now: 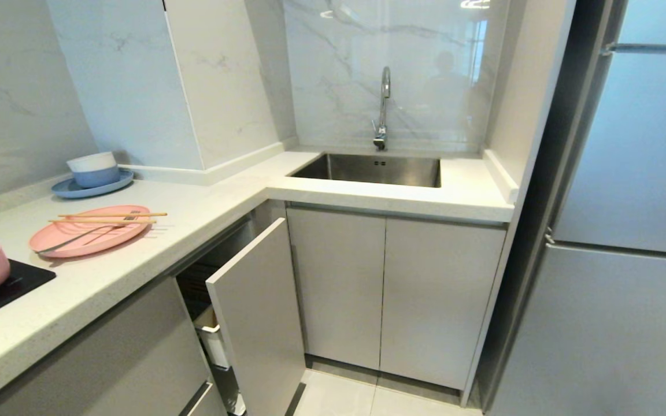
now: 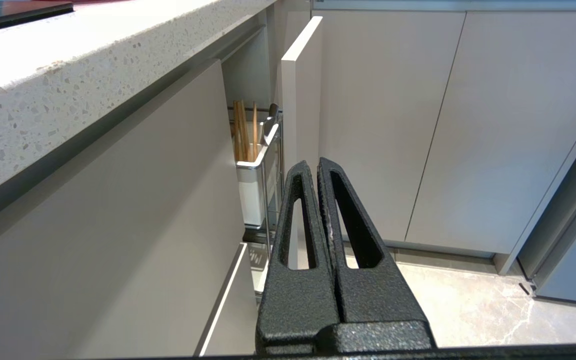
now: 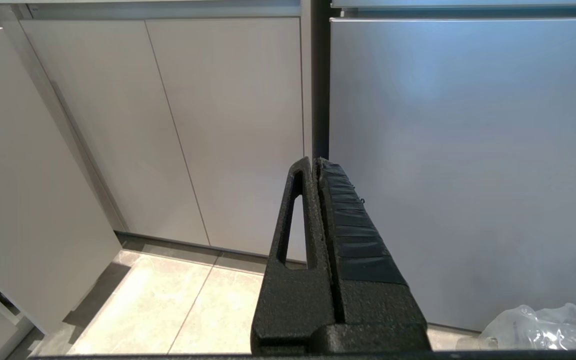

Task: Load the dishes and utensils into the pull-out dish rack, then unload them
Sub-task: Open the cupboard

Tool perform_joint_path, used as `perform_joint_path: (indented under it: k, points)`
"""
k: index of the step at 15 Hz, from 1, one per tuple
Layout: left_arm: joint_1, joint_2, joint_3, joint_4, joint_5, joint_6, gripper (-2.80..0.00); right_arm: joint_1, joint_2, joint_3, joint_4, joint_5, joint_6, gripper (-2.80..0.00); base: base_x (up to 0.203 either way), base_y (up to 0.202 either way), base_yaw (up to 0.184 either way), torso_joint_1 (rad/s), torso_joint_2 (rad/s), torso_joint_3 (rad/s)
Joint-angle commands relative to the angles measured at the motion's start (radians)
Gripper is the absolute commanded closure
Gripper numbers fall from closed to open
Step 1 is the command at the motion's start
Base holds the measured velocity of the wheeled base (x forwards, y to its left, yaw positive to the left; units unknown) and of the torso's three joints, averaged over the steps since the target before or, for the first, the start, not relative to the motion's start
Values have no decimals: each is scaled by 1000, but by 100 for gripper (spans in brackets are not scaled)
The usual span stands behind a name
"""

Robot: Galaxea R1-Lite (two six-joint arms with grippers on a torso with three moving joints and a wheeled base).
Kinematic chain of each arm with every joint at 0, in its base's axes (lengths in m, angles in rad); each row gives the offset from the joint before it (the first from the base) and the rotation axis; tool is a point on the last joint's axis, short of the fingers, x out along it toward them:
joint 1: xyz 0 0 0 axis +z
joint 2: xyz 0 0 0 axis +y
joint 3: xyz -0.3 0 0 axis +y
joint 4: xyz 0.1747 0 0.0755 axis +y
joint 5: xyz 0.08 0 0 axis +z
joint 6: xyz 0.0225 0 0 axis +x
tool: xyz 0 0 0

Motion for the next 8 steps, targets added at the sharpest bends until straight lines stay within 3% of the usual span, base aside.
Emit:
perform_joint_path:
  k: [1, 8]
  points:
    - [0, 0, 0, 0, 0, 0, 0, 0, 0, 2, 0, 0, 0, 0, 0, 0, 0, 0, 0, 0]
    - [0, 0, 0, 0, 2, -1, 0, 0, 0, 2, 0, 0, 0, 0, 0, 0, 0, 0, 0, 0]
